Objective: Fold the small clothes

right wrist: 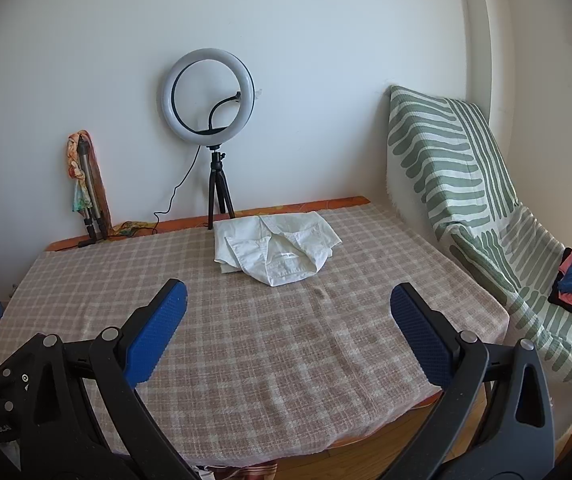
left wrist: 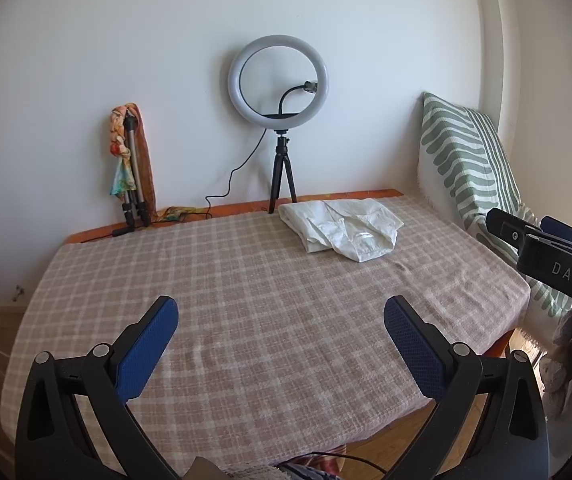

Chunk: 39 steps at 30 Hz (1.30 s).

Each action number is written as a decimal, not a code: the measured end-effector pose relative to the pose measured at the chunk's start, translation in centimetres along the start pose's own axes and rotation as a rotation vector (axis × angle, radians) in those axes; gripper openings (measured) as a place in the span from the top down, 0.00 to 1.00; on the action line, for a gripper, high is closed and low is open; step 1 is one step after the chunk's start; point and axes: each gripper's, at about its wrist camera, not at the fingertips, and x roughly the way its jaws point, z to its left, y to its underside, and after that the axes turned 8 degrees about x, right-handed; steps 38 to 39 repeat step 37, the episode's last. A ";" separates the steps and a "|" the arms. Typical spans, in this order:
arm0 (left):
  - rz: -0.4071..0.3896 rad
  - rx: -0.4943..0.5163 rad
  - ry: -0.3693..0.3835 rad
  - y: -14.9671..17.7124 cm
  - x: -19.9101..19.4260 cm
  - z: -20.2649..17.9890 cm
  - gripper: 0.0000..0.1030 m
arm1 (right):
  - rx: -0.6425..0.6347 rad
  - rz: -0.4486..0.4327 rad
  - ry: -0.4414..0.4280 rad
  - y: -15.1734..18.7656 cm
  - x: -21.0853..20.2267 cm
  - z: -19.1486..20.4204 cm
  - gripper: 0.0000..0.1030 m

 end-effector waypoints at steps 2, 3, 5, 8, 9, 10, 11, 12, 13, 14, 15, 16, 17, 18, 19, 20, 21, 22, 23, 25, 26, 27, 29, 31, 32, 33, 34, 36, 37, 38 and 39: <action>0.001 0.000 -0.001 0.0 0.0 -0.1 0.01 | -0.001 0.001 -0.001 0.0 0.0 0.0 0.00; 0.002 0.000 -0.001 0.0 0.0 0.0 0.01 | 0.001 0.001 0.002 0.1 -0.1 0.1 0.00; 0.003 -0.001 -0.001 0.1 0.0 0.0 0.01 | 0.004 0.002 0.000 0.1 -0.2 0.1 0.00; 0.002 0.001 -0.002 0.1 0.0 0.0 0.01 | 0.002 -0.002 0.002 0.0 -0.2 0.1 0.00; 0.002 0.001 -0.002 0.1 0.0 0.0 0.01 | 0.001 -0.001 0.001 0.0 -0.1 0.0 0.00; 0.002 0.001 -0.001 0.1 0.0 0.0 0.01 | 0.000 -0.002 0.001 0.0 -0.2 0.0 0.00; 0.003 0.000 -0.001 0.1 0.0 0.1 0.01 | 0.000 -0.002 0.000 0.0 -0.2 0.0 0.00; 0.002 0.001 -0.001 0.1 0.0 0.1 0.01 | -0.001 -0.003 -0.001 0.0 -0.2 0.0 0.00; 0.003 0.001 -0.002 0.1 0.0 0.1 0.01 | -0.003 -0.003 -0.001 0.0 -0.1 0.1 0.00; 0.003 0.000 -0.003 0.1 0.0 0.1 0.01 | -0.003 -0.003 -0.002 0.1 -0.1 0.2 0.00; 0.004 -0.002 -0.003 0.1 0.0 0.2 0.01 | -0.003 -0.002 -0.001 0.1 -0.2 0.3 0.00; 0.005 -0.003 -0.003 0.1 0.0 0.2 0.01 | -0.005 -0.002 -0.001 0.1 -0.1 0.3 0.00; 0.005 -0.003 -0.004 0.2 0.0 0.3 0.01 | -0.007 0.000 -0.002 0.1 0.0 0.4 0.00; 0.005 -0.004 -0.006 0.2 0.0 0.3 0.01 | -0.004 0.000 -0.001 0.2 -0.1 0.5 0.00; 0.005 -0.005 -0.008 0.2 0.0 0.4 0.01 | -0.005 0.002 -0.005 0.1 0.1 0.6 0.00; 0.005 -0.006 -0.011 0.2 0.0 0.4 0.01 | -0.005 0.003 -0.006 0.2 0.2 0.7 0.00; 0.005 -0.008 -0.014 0.2 0.0 0.4 0.01 | -0.004 0.005 -0.010 0.2 0.3 0.8 0.00; 0.004 -0.011 -0.017 0.2 0.0 0.4 0.01 | -0.003 0.005 -0.011 0.2 0.4 0.8 0.00; 0.004 -0.013 -0.019 0.2 0.0 0.4 0.01 | -0.003 0.006 -0.013 0.2 0.4 0.8 0.00; 0.005 -0.014 -0.019 0.2 0.1 0.5 0.01 | -0.005 0.006 -0.014 0.3 0.5 0.8 0.00; 0.004 -0.014 -0.021 0.2 0.1 0.4 0.01 | -0.006 0.005 -0.011 0.3 0.4 0.8 0.00; 0.004 -0.013 -0.026 0.2 0.1 0.4 0.01 | -0.008 0.005 -0.011 0.4 0.5 0.8 0.00; 0.003 -0.013 -0.031 0.2 0.2 0.2 0.01 | -0.006 0.006 -0.009 0.4 0.4 0.9 0.00; 0.005 -0.009 -0.031 0.3 0.3 0.1 0.01 | -0.004 0.007 -0.008 0.5 0.4 0.9 0.00; 0.004 -0.007 -0.033 0.3 0.3 0.0 0.01 | -0.003 0.008 -0.009 0.5 0.4 0.9 0.00; 0.002 -0.006 -0.034 0.3 0.3 0.0 0.01 | -0.001 0.010 -0.010 0.5 0.5 0.9 0.00; 0.002 -0.006 -0.034 0.3 0.3 -0.1 0.01 | 0.001 0.011 -0.012 0.6 0.6 0.8 0.00; 0.003 -0.011 -0.026 0.2 0.4 -0.1 0.01 | -0.001 0.011 -0.011 0.6 0.7 0.7 0.00; 0.003 -0.012 -0.021 0.1 0.5 -0.2 0.01 | -0.002 0.010 -0.010 0.6 0.7 0.7 0.00; 0.003 -0.012 -0.021 0.1 0.5 -0.2 0.01 | -0.002 0.010 -0.010 0.6 0.7 0.7 0.00; 0.003 -0.012 -0.021 0.1 0.5 -0.2 0.01 | -0.002 0.010 -0.010 0.6 0.7 0.7 0.00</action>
